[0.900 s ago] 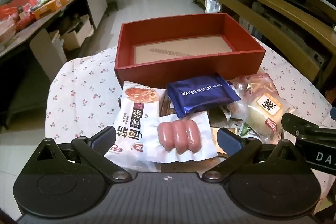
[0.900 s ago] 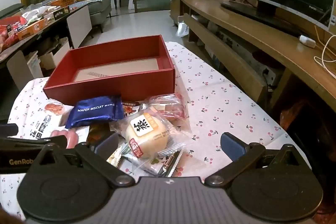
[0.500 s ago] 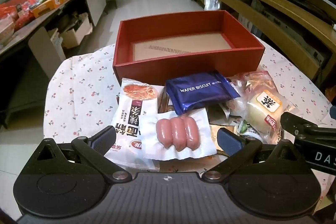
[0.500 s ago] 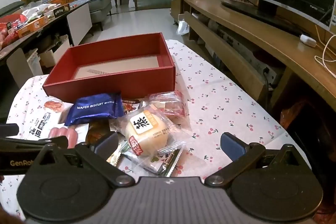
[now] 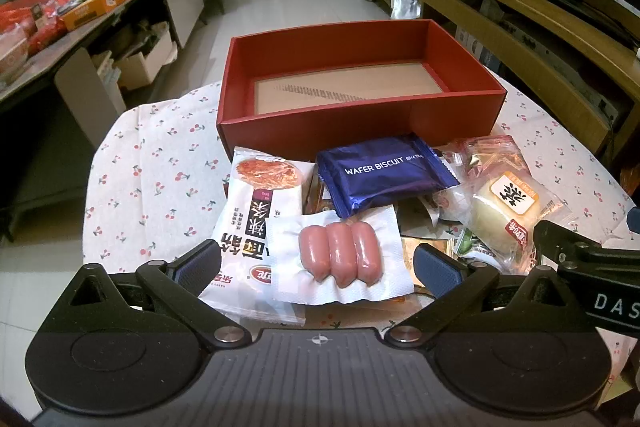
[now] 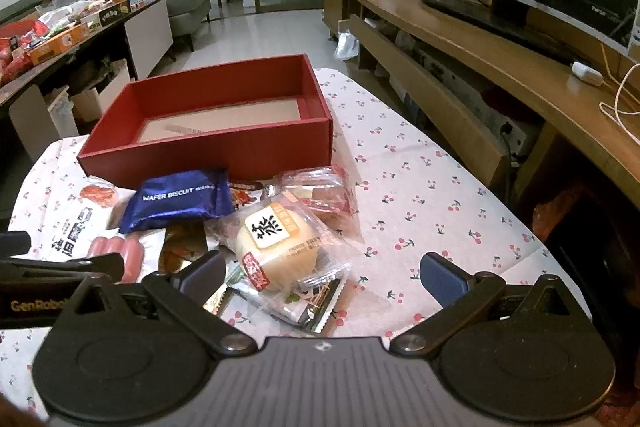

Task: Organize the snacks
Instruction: 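Move the right gripper toward the clear bun bag while the left gripper approaches the pink sausage pack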

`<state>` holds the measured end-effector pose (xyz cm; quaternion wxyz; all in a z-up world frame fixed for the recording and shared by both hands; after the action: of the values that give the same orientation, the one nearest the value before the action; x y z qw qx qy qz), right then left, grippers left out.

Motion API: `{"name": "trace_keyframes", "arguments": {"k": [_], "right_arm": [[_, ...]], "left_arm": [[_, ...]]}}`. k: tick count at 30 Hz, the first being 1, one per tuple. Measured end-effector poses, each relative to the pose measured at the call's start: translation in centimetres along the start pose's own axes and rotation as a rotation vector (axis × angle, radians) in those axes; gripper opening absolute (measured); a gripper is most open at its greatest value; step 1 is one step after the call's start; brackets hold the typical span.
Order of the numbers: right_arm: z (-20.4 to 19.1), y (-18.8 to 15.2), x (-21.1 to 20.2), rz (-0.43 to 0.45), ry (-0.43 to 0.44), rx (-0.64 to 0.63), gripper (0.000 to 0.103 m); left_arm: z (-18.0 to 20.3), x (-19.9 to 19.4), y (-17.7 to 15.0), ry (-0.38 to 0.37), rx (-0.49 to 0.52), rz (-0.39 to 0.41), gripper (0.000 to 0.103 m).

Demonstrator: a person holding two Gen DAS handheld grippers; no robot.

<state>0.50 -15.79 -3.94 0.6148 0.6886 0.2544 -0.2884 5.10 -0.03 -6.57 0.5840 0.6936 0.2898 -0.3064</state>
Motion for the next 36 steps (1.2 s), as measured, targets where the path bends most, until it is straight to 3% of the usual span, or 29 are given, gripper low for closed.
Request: {"name": "trace_keyframes", "arguments": {"k": [36], "right_arm": [[-0.52, -0.30, 0.47, -0.032, 0.017, -0.004, 0.103]], "left_arm": [[-0.34, 0.07, -0.38, 0.007, -0.004, -0.018, 0.100]]}}
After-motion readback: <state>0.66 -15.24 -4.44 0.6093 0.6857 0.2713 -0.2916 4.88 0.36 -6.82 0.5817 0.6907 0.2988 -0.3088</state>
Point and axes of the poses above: each gripper's, at about its wrist camera, not at the fingertips, and x roughly the way its jaws point, z to its right, y to its top, the point moved 8 cm from there along x, roughly the way its jaws point, and after that the axes turned 3 degrees about y, right-handed, at the moved point
